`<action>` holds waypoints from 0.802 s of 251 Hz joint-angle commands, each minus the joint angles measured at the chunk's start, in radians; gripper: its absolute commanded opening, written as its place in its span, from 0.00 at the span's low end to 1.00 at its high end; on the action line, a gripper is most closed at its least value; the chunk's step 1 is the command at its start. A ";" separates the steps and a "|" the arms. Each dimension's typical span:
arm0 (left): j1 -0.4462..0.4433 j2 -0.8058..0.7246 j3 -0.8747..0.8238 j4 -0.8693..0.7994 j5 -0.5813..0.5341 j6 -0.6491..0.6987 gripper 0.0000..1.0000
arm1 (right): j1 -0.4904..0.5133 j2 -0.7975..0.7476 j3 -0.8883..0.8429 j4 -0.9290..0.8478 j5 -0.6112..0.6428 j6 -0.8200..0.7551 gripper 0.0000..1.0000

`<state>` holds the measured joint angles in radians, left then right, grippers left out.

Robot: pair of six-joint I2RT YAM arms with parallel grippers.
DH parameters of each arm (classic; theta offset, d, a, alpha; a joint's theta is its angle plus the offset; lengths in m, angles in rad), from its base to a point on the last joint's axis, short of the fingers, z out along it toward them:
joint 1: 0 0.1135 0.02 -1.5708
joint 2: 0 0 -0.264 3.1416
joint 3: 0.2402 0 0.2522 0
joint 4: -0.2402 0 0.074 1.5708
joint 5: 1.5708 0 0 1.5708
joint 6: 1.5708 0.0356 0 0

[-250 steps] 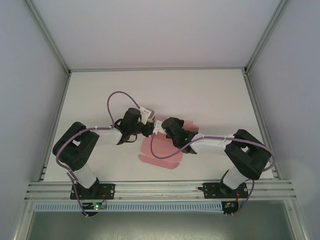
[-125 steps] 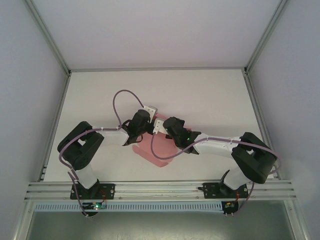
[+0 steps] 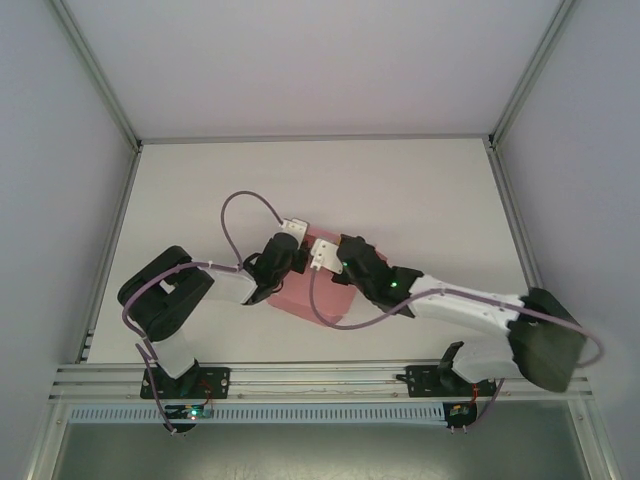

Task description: Assemble paper box

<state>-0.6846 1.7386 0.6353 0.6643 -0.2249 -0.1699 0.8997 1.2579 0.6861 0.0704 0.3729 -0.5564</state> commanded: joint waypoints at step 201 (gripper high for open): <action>0.011 0.166 -0.040 0.307 0.224 0.132 0.00 | -0.458 0.283 0.374 -0.344 -0.795 0.704 0.66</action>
<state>-0.6804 1.8641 0.5953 1.0046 -0.0174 -0.0696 0.4202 1.4830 1.0008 -0.2222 -0.3397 0.1265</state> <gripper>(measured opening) 0.102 0.668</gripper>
